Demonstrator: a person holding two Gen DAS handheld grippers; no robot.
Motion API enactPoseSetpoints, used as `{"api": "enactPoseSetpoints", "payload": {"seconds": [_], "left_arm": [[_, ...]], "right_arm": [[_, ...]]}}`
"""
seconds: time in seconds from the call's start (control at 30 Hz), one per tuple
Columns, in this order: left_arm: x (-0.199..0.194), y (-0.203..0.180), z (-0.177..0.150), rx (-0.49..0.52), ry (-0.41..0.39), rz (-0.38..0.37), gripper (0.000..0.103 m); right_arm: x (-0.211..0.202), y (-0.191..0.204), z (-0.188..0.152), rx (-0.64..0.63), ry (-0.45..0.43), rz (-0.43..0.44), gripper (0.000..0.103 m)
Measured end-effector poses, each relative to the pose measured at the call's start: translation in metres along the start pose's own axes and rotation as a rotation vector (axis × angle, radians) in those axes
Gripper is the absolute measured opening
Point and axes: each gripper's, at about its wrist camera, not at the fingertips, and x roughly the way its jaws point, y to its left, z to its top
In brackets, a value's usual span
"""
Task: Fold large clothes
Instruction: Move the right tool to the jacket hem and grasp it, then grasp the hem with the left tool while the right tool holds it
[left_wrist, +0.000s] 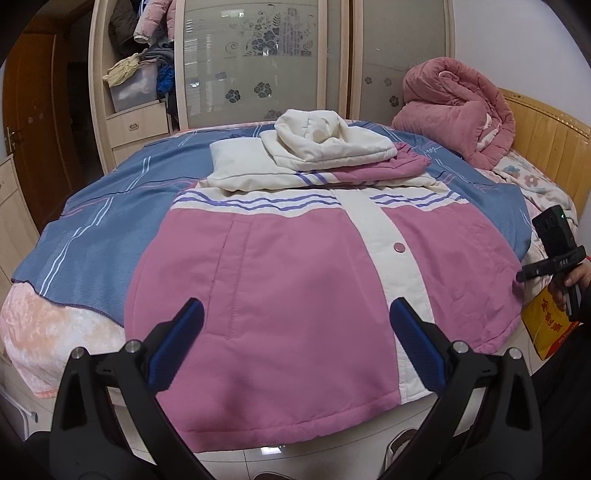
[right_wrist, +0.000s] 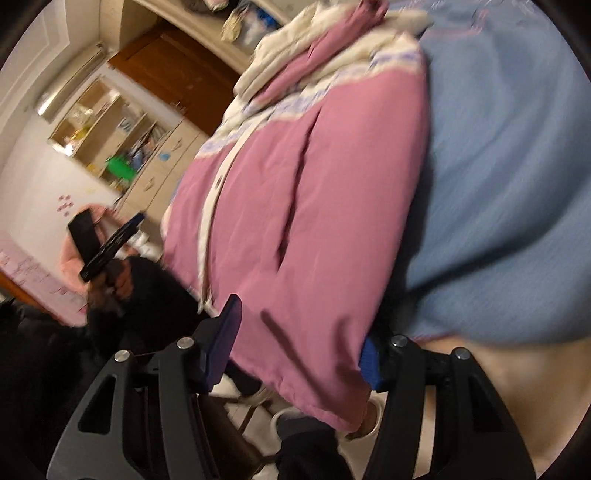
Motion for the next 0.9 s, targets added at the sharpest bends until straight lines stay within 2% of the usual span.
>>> {"api": "enactPoseSetpoints", "payload": {"seconds": [0.13, 0.23, 0.27, 0.3, 0.37, 0.4, 0.5, 0.6, 0.67, 0.8, 0.9], "left_arm": [[0.001, 0.0, -0.001, 0.0, 0.001, -0.003, 0.101], [0.001, 0.0, 0.0, 0.006, 0.003, -0.002, 0.101], [0.001, 0.0, 0.0, 0.012, 0.003, -0.004, 0.101], [0.001, 0.0, 0.0, 0.018, 0.003, -0.003, 0.101], [0.001, 0.002, 0.0, 0.026, 0.011, 0.004, 0.101], [0.0, 0.006, 0.002, 0.028, 0.016, 0.003, 0.101], [-0.005, 0.023, 0.007, 0.024, 0.031, 0.025, 0.101], [-0.011, 0.056, 0.01, -0.016, 0.058, 0.046, 0.101], [-0.008, 0.081, 0.008, -0.045, 0.119, 0.043, 0.101], [0.015, 0.123, -0.005, -0.052, 0.277, 0.034, 0.101], [0.035, 0.141, -0.014, -0.117, 0.374, -0.071, 0.101]], "right_arm": [[0.007, -0.007, -0.003, 0.011, 0.043, 0.113, 0.059], [0.003, -0.003, -0.005, 0.003, 0.05, 0.111, 0.058], [0.004, 0.001, -0.005, -0.001, 0.06, 0.086, 0.049], [0.005, 0.006, -0.004, -0.018, 0.061, 0.06, 0.028], [0.002, 0.019, -0.003, -0.047, 0.035, 0.054, 0.017], [-0.003, 0.028, -0.003, -0.068, 0.015, 0.064, 0.014], [-0.017, 0.05, -0.003, -0.108, -0.063, 0.073, 0.013], [-0.031, 0.065, -0.002, -0.118, -0.153, 0.094, 0.013], [-0.04, 0.068, 0.001, -0.096, -0.221, 0.136, 0.013], [-0.047, 0.073, 0.008, -0.088, -0.284, 0.181, 0.013], [-0.047, 0.078, 0.013, -0.071, -0.324, 0.203, 0.013]]}}
